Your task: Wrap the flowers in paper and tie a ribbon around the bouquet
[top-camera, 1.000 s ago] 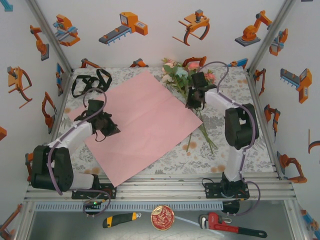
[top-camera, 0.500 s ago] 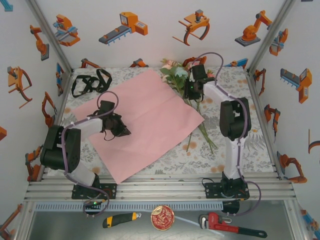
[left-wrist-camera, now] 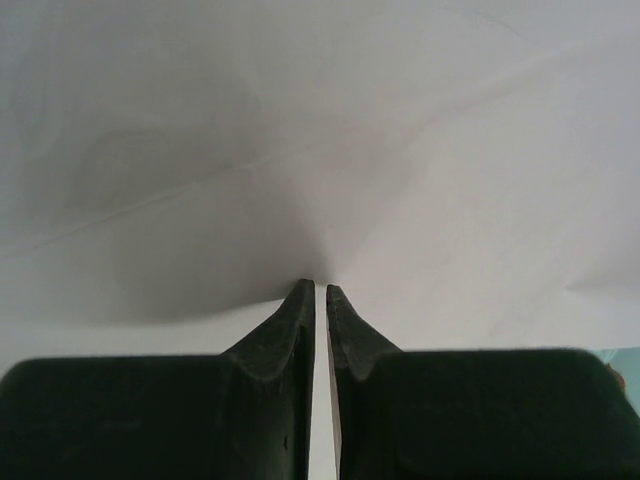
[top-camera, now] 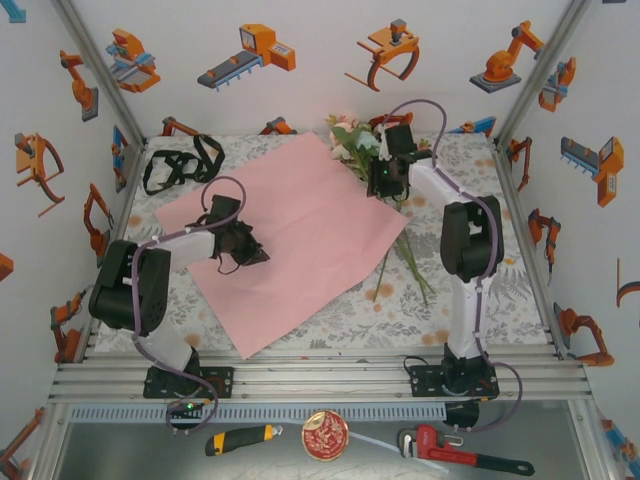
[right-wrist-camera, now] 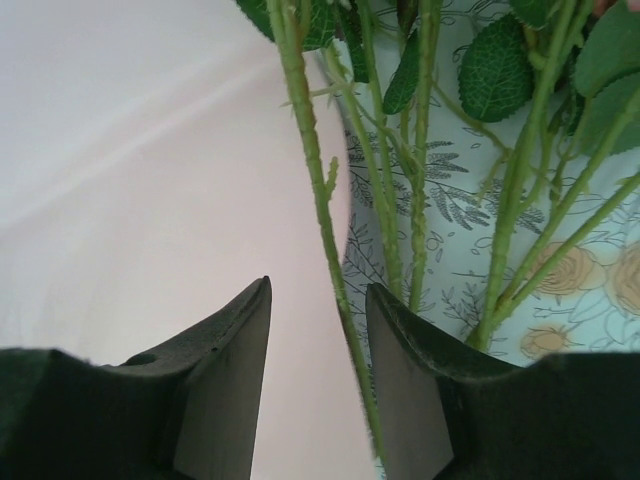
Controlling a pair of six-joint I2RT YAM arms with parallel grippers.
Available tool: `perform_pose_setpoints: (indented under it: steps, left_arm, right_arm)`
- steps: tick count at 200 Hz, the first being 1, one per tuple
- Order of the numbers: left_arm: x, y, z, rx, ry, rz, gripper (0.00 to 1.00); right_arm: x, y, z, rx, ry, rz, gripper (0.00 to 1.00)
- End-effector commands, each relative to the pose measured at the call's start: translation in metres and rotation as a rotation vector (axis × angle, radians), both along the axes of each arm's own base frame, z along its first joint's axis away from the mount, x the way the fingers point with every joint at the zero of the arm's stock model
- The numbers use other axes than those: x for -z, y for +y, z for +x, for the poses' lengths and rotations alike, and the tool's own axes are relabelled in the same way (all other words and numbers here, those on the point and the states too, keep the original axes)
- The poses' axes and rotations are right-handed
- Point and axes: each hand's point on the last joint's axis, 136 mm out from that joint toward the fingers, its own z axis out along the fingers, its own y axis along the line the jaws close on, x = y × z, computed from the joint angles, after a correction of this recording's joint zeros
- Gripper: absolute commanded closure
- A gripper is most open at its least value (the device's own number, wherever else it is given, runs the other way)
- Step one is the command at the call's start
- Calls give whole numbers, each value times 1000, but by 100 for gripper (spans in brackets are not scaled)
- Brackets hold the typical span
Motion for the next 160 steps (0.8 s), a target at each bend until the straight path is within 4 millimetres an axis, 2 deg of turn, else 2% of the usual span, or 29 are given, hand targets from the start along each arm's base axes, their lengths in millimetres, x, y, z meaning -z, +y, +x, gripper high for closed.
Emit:
perform_pose_setpoints:
  steps: [1, 32, 55, 86, 112, 137, 160]
  left_arm:
    - [-6, 19, -17, -33, 10, 57, 83]
    - [-34, 8, -13, 0, -56, -18, 75]
    - [-51, 17, -9, -3, -93, 18, 73]
    - [-38, 38, -17, -30, -26, 65, 73]
    - [-24, 34, -26, -21, -4, 35, 73]
    - [-14, 31, -34, -19, 19, 19, 73]
    - [-13, 29, -36, -27, 17, 0, 73]
  right_arm:
    - [-23, -7, 3, -21, -49, -36, 57]
    - [-14, 0, 15, -12, -59, 0, 57]
    - [-7, 2, 25, -6, -73, 7, 59]
    - [4, 5, 34, 2, -52, 12, 63]
    - [8, 5, 37, -3, -52, 1, 73]
    - [11, 6, 36, -31, -49, -14, 74]
    - [7, 0, 36, -38, -67, -57, 92]
